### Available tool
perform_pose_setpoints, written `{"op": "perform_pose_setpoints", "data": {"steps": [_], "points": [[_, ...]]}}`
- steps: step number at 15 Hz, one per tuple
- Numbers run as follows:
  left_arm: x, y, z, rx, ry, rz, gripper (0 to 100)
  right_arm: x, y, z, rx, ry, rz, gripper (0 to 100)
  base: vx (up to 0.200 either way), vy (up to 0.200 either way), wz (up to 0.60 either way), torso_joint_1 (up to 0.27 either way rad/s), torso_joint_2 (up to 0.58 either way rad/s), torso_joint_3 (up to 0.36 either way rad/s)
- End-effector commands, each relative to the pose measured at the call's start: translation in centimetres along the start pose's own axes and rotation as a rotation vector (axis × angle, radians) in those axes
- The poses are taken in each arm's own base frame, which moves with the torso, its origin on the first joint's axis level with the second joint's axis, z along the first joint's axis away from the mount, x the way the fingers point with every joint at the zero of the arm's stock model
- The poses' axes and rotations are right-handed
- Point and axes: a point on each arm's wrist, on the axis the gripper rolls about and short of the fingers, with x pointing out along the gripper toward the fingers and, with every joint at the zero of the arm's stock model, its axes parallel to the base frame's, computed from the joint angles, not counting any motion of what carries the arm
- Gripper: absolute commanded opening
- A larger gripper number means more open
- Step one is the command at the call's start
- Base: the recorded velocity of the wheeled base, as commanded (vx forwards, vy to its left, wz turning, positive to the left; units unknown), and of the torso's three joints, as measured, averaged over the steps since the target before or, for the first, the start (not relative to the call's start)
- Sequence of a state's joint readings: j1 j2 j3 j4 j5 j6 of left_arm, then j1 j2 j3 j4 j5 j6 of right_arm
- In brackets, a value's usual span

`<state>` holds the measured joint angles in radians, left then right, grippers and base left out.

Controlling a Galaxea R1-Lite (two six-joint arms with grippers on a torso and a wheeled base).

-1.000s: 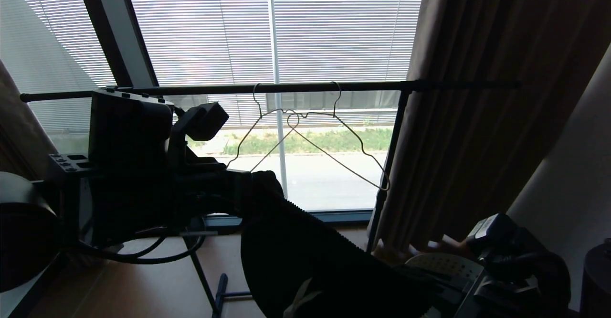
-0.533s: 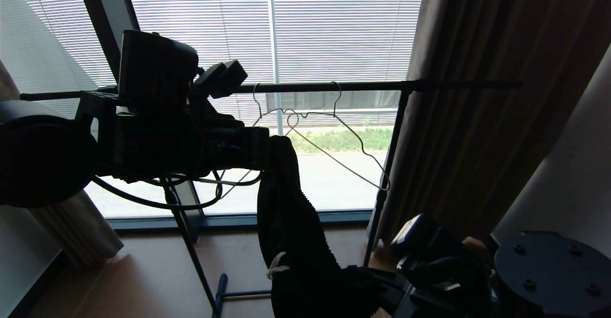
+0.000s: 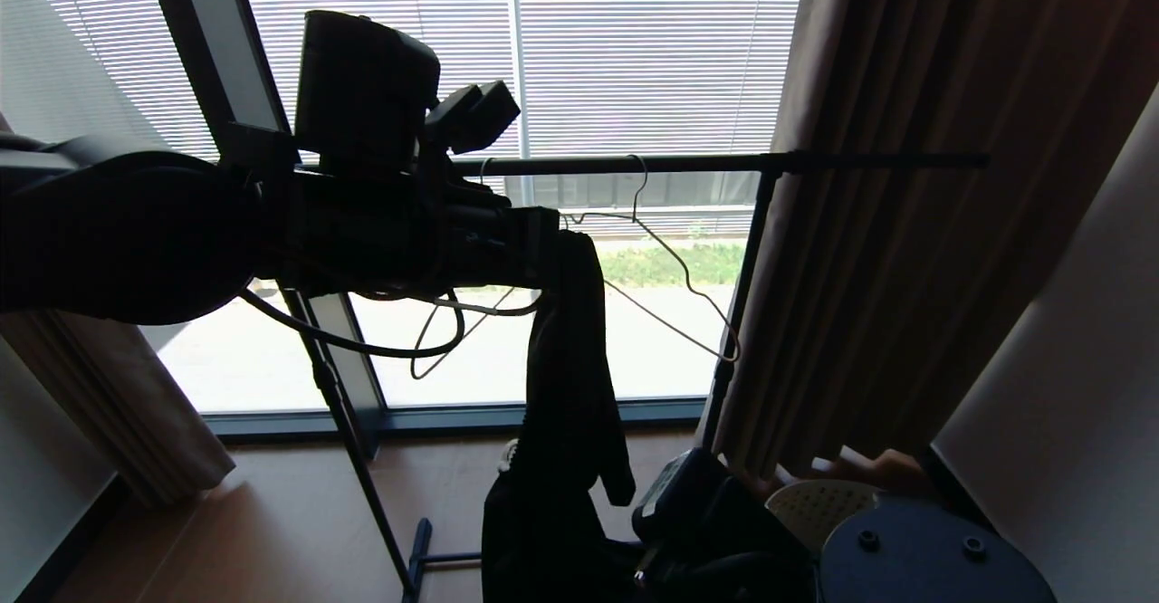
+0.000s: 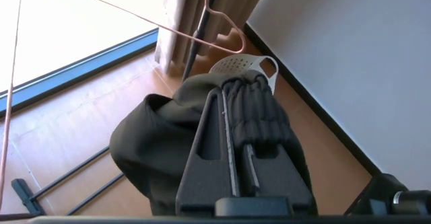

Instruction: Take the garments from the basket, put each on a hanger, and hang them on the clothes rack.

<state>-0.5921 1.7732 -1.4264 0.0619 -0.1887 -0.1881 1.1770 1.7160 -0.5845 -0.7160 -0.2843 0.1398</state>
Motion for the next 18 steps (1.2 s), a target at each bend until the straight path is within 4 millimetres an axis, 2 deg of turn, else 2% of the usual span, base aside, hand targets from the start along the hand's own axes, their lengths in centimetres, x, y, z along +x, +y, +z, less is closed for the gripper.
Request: {"op": "perform_pose_setpoints", "data": {"steps": [1,4,7,9,12,15,18], "points": [[0.1,-0.5,0.0,0.005,0.001,-0.013,0,1.2,1.3,-1.3,-0.014,0.040,0.020,0,0.000,0.000,0.00,0.000,0.00,0.000],[0.0,-1.1,-0.1,0.013,0.001,-0.030,0,1.4,1.8,-1.2,-0.016,0.020,-0.002,0,0.000,0.000,0.00,0.000,0.00,0.000],[-0.9,-1.1,0.0,0.016,-0.007,-0.027,0,-0.3,0.7,-2.0,-0.020,0.046,-0.020,0,0.000,0.000,0.00,0.000,0.00,0.000],[-2.5,-0.6,-0.4,0.026,-0.013,-0.008,0,-1.5,-1.1,-3.4,-0.015,0.091,-0.066,0,0.000,0.000,0.00,0.000,0.00,0.000],[-5.9,0.0,-1.9,0.049,-0.006,0.023,0,-3.2,-5.2,-5.2,0.043,0.141,-0.205,0,0.000,0.000,0.00,0.000,0.00,0.000],[-8.8,0.1,-4.4,0.061,0.023,0.039,0,-3.2,-9.3,-4.5,0.125,0.116,-0.374,0,0.000,0.000,0.00,0.000,0.00,0.000],[-10.1,0.1,-6.9,0.082,0.075,0.039,0,-2.1,-12.1,-1.5,0.177,0.021,-0.470,0,0.000,0.000,0.00,0.000,0.00,0.000]]}}
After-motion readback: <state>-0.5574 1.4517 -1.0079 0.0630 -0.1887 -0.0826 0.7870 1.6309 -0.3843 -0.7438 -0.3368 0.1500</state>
